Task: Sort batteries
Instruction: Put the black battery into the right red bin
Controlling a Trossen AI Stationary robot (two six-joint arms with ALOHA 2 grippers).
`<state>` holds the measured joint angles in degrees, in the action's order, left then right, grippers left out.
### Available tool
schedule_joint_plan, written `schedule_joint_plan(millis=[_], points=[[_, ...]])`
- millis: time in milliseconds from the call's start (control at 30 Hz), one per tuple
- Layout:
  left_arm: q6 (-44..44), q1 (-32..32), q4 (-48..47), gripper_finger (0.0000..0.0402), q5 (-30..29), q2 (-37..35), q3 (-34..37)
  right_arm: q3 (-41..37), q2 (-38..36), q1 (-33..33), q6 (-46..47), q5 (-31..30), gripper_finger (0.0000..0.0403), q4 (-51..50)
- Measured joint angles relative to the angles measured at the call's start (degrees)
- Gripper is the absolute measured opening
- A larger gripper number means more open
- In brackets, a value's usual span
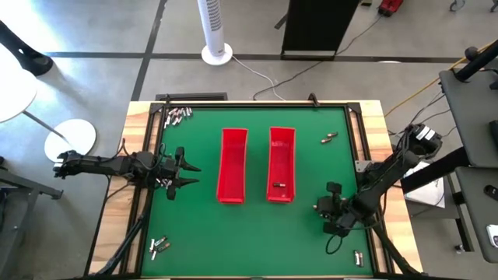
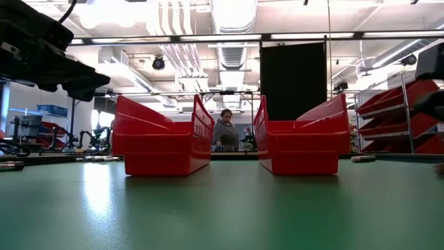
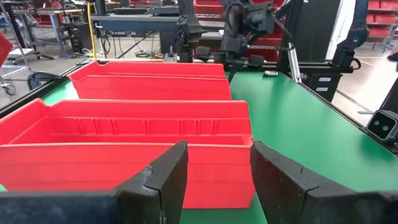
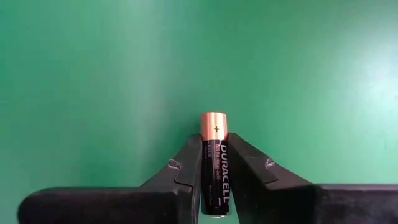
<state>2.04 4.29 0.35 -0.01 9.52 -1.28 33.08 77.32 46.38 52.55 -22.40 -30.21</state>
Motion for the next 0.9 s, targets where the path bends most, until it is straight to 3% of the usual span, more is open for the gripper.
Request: schedule_joint_plan(millis=[167,267,567,900], points=[[0.0,0.0,0.0,0.0155,0.01,0.07,0.0,11.18,-1.09,-4.62,-3.68,8.74,0.0053,-11.21],[0.0,-0.01,-0.01,0.0155,0.0,0.04,0.0,16.61,-1.04,-7.91,-6.82,12.15,0.0054,-13.06],[0.0,0.0,-0.01,0.0155,0.01,0.11,0.0,28.12,-0.1,-18.63,-22.31,7.72,0.0054,-9.47],[0.0,-0.02,-0.01,0.0155,0.0,0.11,0.0,28.63,4.52,-31.61,-27.85,6.34,0.0054,-7.69]])
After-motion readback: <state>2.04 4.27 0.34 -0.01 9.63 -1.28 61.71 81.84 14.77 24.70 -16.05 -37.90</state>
